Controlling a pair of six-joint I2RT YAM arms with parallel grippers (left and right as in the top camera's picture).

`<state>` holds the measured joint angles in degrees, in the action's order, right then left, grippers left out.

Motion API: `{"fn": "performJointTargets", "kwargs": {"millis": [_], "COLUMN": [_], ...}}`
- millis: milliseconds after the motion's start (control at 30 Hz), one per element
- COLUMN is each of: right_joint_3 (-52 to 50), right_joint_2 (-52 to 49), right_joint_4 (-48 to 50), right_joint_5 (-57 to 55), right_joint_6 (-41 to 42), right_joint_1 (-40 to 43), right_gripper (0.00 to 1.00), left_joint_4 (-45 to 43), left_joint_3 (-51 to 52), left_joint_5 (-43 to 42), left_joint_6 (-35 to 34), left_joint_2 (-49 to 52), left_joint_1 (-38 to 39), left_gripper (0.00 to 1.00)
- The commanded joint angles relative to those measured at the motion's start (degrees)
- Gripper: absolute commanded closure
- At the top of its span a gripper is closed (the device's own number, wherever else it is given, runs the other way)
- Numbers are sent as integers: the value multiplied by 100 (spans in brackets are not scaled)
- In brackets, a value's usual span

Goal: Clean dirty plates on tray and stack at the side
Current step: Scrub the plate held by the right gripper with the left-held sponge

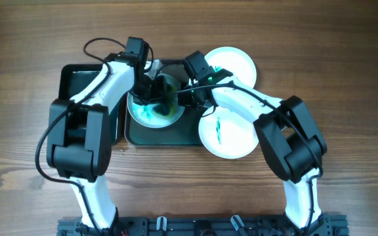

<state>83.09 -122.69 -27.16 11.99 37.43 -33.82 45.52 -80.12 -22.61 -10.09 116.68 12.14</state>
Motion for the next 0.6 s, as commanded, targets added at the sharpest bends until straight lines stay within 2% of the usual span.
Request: {"fn": "performJointTargets", "kwargs": {"millis": [0, 67, 133, 167, 233, 267, 300, 400, 433, 467, 533, 567], "right_joint_3": [48, 48, 48, 48, 48, 48, 48, 48, 48, 48, 48, 48], "right_joint_2": [13, 13, 13, 13, 13, 13, 13, 13, 13, 13, 13, 13], "right_joint_4": [-59, -61, -59, -52, -50, -50, -50, -50, -52, -74, -98, -92], "right_joint_5": [4, 4, 4, 4, 4, 4, 4, 2, 2, 4, 4, 2], "right_joint_6": [-85, -96, -103, -103, -98, -101, -101, -101, -103, -101, -105, -103], "right_joint_1": [-2, -2, -2, -2, -2, -2, -2, -2, -2, -2, -2, -2], "right_gripper": [96, 95, 96, 96, 96, 96, 96, 96, 96, 96, 96, 96], "left_joint_4": [4, 212, 570, 772, 916, 892, 743, 15, -142, -400, -546, -551], "left_joint_3": [39, 37, 22, 17, 17, 17, 17, 17, 17, 17, 17, 17], "left_joint_5": [1117, 2671, 3484, 3794, 3873, 3711, 3071, -610, -1189, -1298, -688, 140], "left_joint_6": [-522, -1333, -1779, -1939, -1961, -1943, -1582, 348, 570, 581, 345, -28], "left_joint_2": [92, 92, 92, 92, 92, 87, 87, 87, 87, 87, 87, 87], "left_joint_1": [7, 7, 9, 15, 13, 33, 42, 39, 39, 39, 35, 35], "left_gripper": [96, 96, 96, 96, 96, 96, 96, 96, 96, 96, 96, 96]}}
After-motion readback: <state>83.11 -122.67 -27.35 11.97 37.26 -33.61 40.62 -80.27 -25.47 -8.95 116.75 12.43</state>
